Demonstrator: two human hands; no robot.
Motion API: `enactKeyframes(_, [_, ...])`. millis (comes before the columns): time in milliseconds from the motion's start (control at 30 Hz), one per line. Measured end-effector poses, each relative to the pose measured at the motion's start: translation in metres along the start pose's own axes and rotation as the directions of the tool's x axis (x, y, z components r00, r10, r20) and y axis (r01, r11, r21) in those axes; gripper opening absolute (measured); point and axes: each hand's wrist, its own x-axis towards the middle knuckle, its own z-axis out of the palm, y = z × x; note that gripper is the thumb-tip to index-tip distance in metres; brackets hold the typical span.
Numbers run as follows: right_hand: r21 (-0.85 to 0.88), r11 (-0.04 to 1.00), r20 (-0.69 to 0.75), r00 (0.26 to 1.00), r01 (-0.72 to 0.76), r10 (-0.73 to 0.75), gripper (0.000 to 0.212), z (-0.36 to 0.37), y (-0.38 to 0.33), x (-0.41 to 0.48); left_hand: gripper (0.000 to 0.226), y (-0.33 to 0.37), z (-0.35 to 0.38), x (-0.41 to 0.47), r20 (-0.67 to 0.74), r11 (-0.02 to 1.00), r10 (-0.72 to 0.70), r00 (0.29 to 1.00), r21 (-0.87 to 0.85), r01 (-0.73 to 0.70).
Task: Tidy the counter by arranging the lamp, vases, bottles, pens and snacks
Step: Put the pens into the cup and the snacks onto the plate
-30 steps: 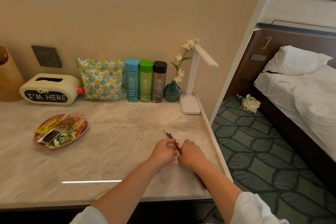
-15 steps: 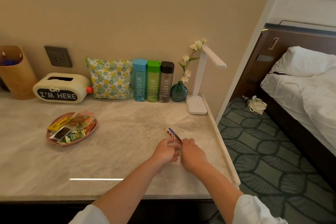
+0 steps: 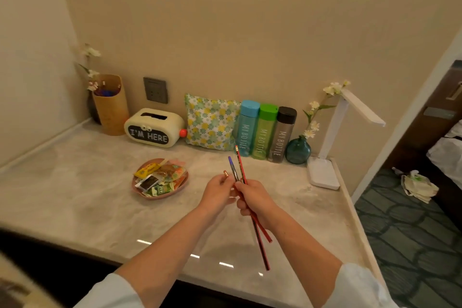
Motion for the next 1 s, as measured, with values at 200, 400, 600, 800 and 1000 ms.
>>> enactKeyframes(200, [-0.003,1.000,0.212,0.977,0.007,-0.007,0.019,0.071,-0.030,0.032,0.019,0.032,-0.075,0.019,-0.210,0.999,0.025,0.977,-0.030,-0.032])
enactKeyframes(400, [-0.061,0.997,0.283,0.959,0.051,-0.032,0.031,0.136,-0.053,0.066,0.017,0.061,-0.147,0.050,-0.367,0.995,0.070,0.927,-0.040,-0.091])
enactKeyframes(600, [-0.056,0.998,0.230,0.973,0.017,-0.004,0.055,0.201,-0.075,0.109,0.019,0.095,-0.216,0.091,-0.474,0.977,0.149,0.868,-0.062,-0.202])
enactKeyframes(800, [0.092,0.989,0.174,0.979,-0.119,0.102,0.074,0.250,-0.097,0.148,0.020,0.120,-0.278,0.124,-0.557,0.957,0.213,0.803,-0.046,-0.285])
enactKeyframes(1000, [0.356,0.932,0.108,0.994,-0.062,0.024,0.045,0.307,-0.130,0.187,0.005,0.111,-0.324,0.144,-0.473,0.964,0.181,0.862,-0.087,-0.250])
